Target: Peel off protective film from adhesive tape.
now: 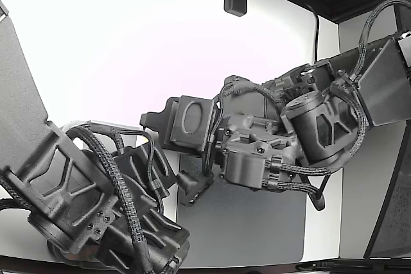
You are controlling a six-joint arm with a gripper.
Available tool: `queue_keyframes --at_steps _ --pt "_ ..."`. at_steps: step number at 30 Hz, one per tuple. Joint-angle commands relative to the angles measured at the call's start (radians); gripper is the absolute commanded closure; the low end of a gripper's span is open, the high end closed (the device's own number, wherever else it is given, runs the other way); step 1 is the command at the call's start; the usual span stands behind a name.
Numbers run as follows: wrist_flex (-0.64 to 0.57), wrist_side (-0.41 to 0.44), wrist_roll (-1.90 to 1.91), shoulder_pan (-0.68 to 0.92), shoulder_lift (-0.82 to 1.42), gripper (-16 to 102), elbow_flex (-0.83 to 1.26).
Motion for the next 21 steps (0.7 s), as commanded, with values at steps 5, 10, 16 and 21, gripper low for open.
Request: queue_keyframes --at_steps 5,10,16,21 --pt "0.002 0.006 0.006 -0.006 0.008 97 -0.038" --pt "0.006 0.006 0.006 -0.005 0.012 97 -0.037" --pt "0.009 0.008 0.006 -0.005 0.012 97 -0.037" --pt "0.009 0.011 0.005 -0.005 0.015 97 -0.032"
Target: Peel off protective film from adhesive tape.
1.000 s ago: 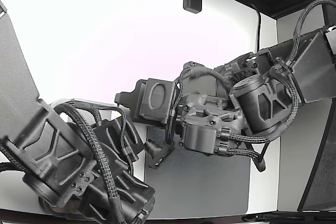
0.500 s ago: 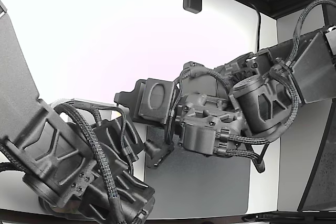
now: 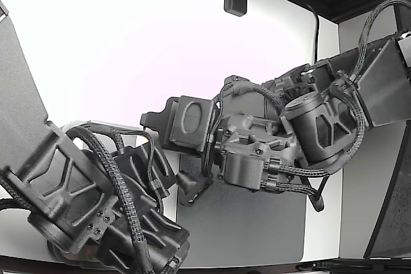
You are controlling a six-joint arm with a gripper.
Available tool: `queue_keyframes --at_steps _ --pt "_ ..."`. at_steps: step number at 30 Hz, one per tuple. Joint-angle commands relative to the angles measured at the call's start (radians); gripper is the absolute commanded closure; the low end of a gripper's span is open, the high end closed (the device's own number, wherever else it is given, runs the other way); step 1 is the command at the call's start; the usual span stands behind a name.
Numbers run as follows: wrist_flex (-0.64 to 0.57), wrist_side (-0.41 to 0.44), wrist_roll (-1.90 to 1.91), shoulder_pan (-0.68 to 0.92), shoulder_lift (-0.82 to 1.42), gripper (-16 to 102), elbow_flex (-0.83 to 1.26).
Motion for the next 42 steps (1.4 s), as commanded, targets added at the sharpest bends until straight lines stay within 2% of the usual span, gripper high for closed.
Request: queue_keyframes --at_steps 1,42 --pt "-0.005 0.006 -0.002 -0.006 0.025 97 -0.025" --pt "-0.002 0.021 0.014 0.006 0.015 97 -0.026"
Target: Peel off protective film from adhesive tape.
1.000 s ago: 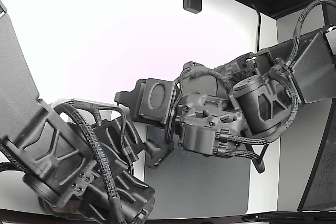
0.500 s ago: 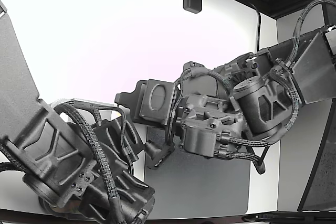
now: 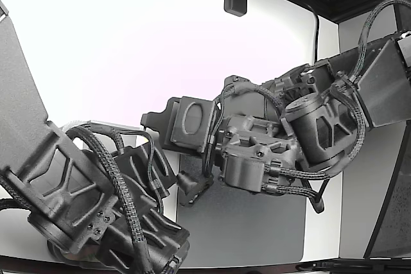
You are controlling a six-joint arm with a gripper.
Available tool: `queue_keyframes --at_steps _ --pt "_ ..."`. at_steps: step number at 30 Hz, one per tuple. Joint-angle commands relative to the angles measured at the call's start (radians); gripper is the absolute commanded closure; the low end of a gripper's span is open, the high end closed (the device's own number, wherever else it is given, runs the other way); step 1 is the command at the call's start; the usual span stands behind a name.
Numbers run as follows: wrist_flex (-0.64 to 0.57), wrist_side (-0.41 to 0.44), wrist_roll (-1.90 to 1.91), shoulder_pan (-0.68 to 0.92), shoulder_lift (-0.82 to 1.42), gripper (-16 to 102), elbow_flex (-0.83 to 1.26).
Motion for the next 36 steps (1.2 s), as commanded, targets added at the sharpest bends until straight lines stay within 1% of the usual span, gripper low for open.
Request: queue_keyframes --at_steps 1,36 --pt "-0.005 0.005 0.003 -0.006 0.014 97 -0.026" --pt "0.0 0.008 0.006 -0.002 0.005 97 -0.04"
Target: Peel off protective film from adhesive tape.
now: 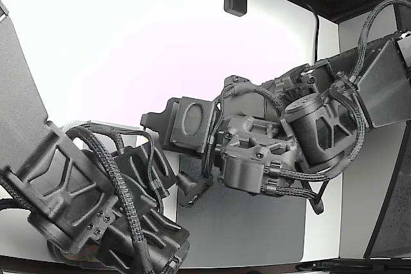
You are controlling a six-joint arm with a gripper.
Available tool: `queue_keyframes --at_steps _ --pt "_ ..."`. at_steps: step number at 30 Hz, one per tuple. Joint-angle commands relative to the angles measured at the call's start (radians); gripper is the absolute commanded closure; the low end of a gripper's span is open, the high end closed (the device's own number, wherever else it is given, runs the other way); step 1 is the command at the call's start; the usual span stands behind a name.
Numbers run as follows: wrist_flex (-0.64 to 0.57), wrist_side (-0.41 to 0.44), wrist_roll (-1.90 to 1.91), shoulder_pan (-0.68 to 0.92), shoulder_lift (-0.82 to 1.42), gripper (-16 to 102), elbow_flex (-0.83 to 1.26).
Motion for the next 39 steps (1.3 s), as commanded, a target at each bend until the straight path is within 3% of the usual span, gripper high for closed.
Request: queue_keyframes --at_steps 1,39 --pt "-0.002 0.003 0.002 -0.006 0.011 97 -0.035" --pt "0.011 0.026 0.006 0.005 0.028 97 -0.02"
